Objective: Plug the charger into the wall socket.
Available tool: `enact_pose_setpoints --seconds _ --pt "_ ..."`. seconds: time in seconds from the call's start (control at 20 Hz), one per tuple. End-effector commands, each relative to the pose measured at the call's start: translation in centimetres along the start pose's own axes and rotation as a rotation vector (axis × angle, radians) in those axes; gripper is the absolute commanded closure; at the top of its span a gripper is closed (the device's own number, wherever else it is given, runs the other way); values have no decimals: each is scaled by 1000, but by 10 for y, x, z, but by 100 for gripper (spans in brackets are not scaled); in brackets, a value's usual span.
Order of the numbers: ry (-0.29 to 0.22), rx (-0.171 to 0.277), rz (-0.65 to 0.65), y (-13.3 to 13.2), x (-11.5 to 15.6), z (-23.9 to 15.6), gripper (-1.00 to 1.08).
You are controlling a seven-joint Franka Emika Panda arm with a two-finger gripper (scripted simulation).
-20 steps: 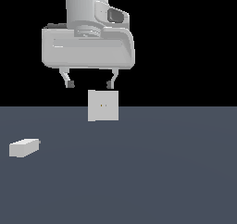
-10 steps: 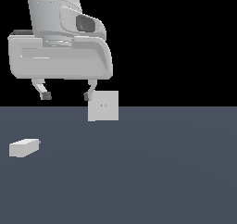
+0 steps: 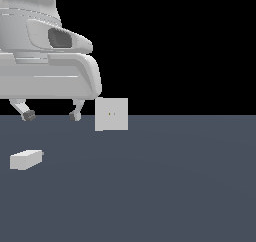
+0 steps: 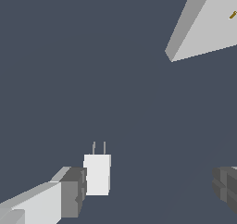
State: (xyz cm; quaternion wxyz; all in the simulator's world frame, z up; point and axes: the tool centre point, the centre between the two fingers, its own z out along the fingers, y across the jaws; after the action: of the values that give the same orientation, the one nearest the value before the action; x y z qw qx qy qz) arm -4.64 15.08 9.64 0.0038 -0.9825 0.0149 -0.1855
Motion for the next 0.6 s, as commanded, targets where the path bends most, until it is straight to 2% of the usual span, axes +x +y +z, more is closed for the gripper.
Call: enact_pose_setpoints --seconds 0.0,0.55 --pt "23 -2 1 -8 -3 4 -92" --pt "100 -13 4 -35 -12 22 -92"
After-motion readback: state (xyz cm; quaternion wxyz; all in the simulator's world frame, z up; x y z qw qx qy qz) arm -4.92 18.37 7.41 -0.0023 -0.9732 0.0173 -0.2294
